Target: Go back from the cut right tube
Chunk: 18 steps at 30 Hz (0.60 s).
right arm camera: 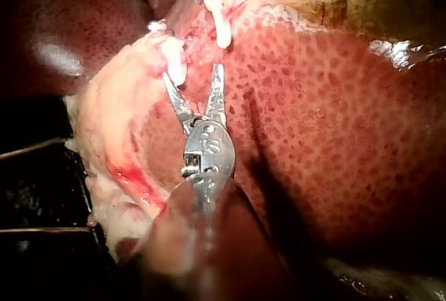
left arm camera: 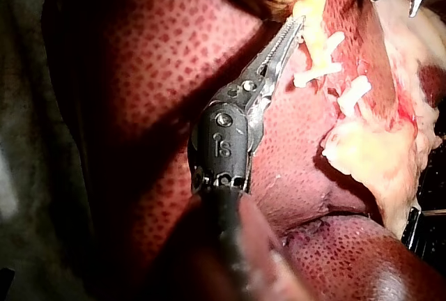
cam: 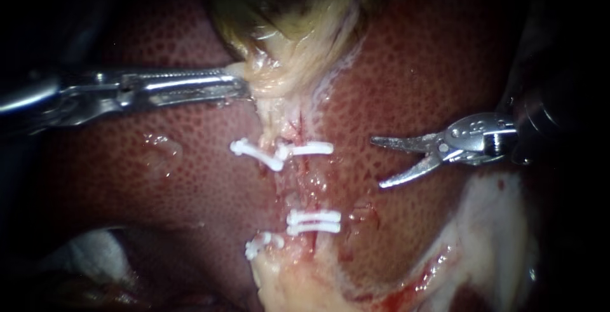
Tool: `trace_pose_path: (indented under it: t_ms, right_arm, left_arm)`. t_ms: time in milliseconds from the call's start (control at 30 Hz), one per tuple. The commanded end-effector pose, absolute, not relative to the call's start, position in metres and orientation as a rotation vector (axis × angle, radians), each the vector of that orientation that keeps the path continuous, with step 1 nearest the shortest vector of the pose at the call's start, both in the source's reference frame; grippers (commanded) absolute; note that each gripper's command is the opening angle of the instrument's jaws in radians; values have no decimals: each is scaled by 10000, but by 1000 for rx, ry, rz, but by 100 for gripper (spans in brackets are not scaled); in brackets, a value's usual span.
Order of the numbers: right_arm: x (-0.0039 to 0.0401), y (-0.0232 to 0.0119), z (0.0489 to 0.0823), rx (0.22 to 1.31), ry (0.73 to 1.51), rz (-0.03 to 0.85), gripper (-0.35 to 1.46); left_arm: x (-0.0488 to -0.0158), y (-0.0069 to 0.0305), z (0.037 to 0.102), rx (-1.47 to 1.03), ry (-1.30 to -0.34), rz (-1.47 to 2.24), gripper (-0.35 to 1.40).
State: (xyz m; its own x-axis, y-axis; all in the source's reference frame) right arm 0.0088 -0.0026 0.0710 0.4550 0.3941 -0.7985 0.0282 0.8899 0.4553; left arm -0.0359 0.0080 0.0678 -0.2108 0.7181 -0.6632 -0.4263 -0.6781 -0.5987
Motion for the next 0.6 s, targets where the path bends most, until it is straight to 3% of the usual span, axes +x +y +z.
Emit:
trace_pose_path:
  t_ms: [33, 600]
  right_arm:
    - [88, -27, 710, 440, 1083, 234, 143]
    - [89, -30, 707, 439, 1083, 234, 143]
  left_arm:
    - [-362, 78, 686, -1281, -374, 1964, -35]
    - [-383, 68, 727, -1230, -412, 1986, -35]
